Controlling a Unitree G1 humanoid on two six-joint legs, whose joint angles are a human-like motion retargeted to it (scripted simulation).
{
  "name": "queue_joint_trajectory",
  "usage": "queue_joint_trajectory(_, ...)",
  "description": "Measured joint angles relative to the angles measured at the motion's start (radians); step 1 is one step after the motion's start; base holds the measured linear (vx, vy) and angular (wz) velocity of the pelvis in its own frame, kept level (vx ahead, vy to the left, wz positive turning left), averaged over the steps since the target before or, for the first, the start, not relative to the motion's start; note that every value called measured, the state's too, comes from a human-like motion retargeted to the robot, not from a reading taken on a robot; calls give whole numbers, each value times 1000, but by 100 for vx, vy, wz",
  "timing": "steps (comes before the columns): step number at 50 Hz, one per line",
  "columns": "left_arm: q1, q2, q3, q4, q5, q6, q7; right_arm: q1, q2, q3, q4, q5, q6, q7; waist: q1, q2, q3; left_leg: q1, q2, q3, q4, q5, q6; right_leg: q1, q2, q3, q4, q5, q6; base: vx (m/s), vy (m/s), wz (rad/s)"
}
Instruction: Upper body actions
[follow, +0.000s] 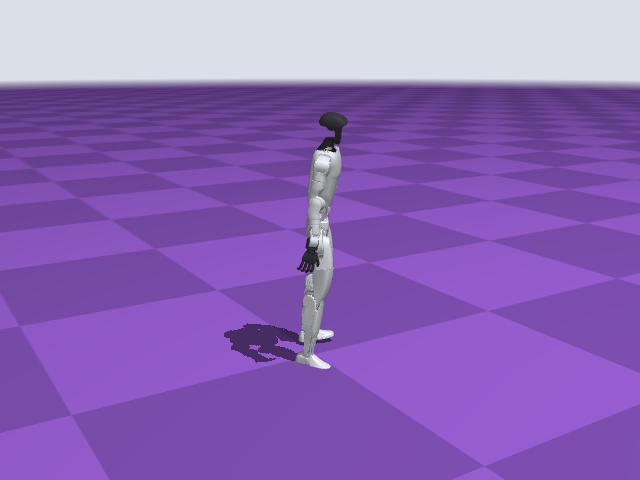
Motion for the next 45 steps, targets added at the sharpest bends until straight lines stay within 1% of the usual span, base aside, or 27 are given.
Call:
queue_joint_trajectory(2,-19,4,-7,-19,17,24,-28,-13,3,25,-30,-42,-9,20,-9,0,-4,-6,4,2,7,0,-2,1,-1,-5,2,-2,1,0,0,0)
queue_joint_trajectory(4,-37,8,-16,-43,23,24,-41,-28,6,51,-55,-68,-19,27,-12,-2,-8,-11,7,7,15,-2,-3,-2,-1,-7,6,-5,-1,0,0,0)
queue_joint_trajectory(10,-94,9,-57,-119,-28,-52,60,-105,17,150,-73,-59,-42,30,-4,-12,4,-30,23,21,50,-19,-7,-51,-16,13,81,-34,-7,-4,1,-20)
queue_joint_trajectory(13,-142,13,-60,-142,-43,-71,85,-173,34,212,-74,-32,-44,19,-10,-7,21,-91,59,30,129,-51,-15,-154,-30,61,233,-100,-18,-15,1,-37)
queue_joint_trajectory(15,-179,25,-74,-159,-55,-91,91,-215,53,252,-96,-15,-56,-4,-18,-34,37,-170,79,34,251,-98,-33,-234,-58,122,350,-159,-23,-25,-1,-11)
queue_joint_trajectory(17,-224,46,-133,-172,-63,-106,86,-241,64,263,-140,-15,-76,-20,-48,-45,57,-277,81,-28,404,-159,-49,-285,-98,110,450,-214,-21,-25,1,75)
queue_joint_trajectory(18,-248,56,-174,-177,-66,-106,84,-249,63,265,-164,-14,-88,-19,-61,-38,69,-318,83,-56,469,-189,-51,-310,-113,97,512,-245,-20,-18,4,93)
queue_joint_trajectory(20,-286,78,-243,-188,-52,-86,77,-260,50,281,-199,-8,-108,-6,-64,-40,77,-387,93,-72,588,-242,-58,-367,-145,97,633,-306,-25,-8,5,52)
queue_joint_trajectory(22,-314,86,-274,-193,2,-61,60,-272,39,276,-209,-23,-108,10,-32,-61,60,-440,79,-54,670,-278,-55,-443,-180,135,742,-361,-35,0,0,0)
queue_joint_trajectory(25,-347,92,-281,-191,44,-44,65,-299,39,259,-205,-48,-94,33,-23,-72,63,-510,68,-80,785,-320,-63,-497,-216,155,852,-417,-38,-4,1,12)
queue_joint_trajectory(28,-365,97,-269,-179,29,-43,67,-320,38,258,-195,-35,-96,35,-29,-65,66,-531,77,-83,829,-340,-63,-518,-218,158,897,-440,-43,0,0,0)
queue_joint_trajectory(33,-368,108,-265,-180,49,-45,63,-312,38,245,-204,2,-110,32,-23,-58,66,-531,86,-87,827,-338,-64,-511,-207,156,884,-432,-41,0,0,0)
queue_joint_trajectory(38,-331,115,-267,-181,70,-38,61,-269,26,238,-209,-21,-116,35,-19,-49,57,-473,84,-83,728,-293,-56,-456,-184,138,786,-378,-34,3,-1,-4)
queue_joint_trajectory(41,-291,100,-241,-162,70,-17,46,-231,22,227,-197,-64,-107,38,-21,-27,41,-413,85,-72,599,-234,-42,-394,-148,117,646,-301,-24,0,0,0)
queue_joint_trajectory(43,-256,81,-217,-150,62,-2,30,-208,21,215,-185,-89,-96,40,-28,-4,28,-364,85,-62,485,-182,-31,-343,-114,99,515,-227,-15,0,0,0)
queue_joint_trajectory(45,-214,66,-201,-144,54,-4,-1,-186,22,205,-169,-104,-85,39,-40,21,13,-309,83,-48,364,-126,-22,-286,-79,87,370,-147,-2,0,2,-20)
